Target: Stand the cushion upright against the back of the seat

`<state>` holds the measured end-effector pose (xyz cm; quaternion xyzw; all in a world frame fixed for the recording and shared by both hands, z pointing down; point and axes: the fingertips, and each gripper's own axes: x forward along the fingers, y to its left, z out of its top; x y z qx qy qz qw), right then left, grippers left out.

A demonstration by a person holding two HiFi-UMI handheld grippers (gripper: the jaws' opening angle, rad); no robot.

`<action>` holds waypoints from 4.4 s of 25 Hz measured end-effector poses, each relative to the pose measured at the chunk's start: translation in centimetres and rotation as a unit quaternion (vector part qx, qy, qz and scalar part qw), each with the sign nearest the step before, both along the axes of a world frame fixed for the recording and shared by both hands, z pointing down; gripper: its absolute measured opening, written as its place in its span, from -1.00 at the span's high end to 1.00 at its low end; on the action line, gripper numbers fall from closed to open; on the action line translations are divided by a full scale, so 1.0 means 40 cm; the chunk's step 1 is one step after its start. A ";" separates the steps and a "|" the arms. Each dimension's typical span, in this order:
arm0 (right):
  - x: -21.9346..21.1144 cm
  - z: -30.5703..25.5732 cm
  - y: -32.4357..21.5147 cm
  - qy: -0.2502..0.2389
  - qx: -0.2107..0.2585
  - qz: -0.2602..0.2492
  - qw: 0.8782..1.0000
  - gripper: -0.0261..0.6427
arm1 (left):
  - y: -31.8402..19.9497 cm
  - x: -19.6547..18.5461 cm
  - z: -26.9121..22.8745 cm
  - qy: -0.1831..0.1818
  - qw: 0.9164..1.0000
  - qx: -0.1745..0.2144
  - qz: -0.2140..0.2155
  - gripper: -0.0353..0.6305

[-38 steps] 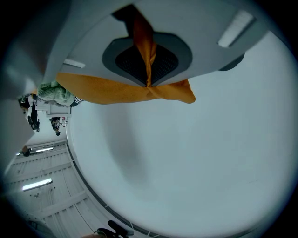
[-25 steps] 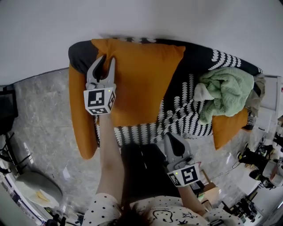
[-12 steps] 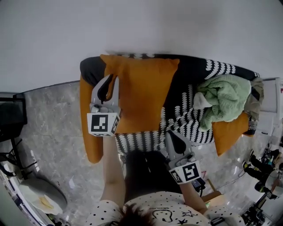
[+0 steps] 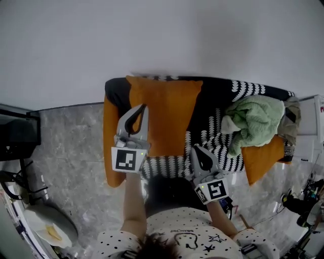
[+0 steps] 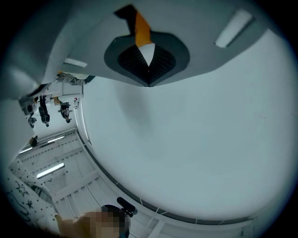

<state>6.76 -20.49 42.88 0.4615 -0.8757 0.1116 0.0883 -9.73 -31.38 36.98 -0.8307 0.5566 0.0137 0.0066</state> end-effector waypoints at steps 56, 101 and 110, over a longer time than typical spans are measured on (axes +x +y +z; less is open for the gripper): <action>0.026 -0.192 0.079 0.020 0.058 -0.053 0.997 0.93 | 0.381 0.206 -0.093 0.048 0.994 -0.079 0.053 0.88; -0.042 -0.127 0.103 0.050 -0.006 -0.111 0.993 0.93 | 0.387 0.228 -0.096 0.065 0.991 -0.094 0.070 0.88; -0.045 -0.121 0.104 0.049 -0.001 -0.118 0.992 0.93 | 0.384 0.227 -0.093 0.068 0.991 -0.096 0.067 0.88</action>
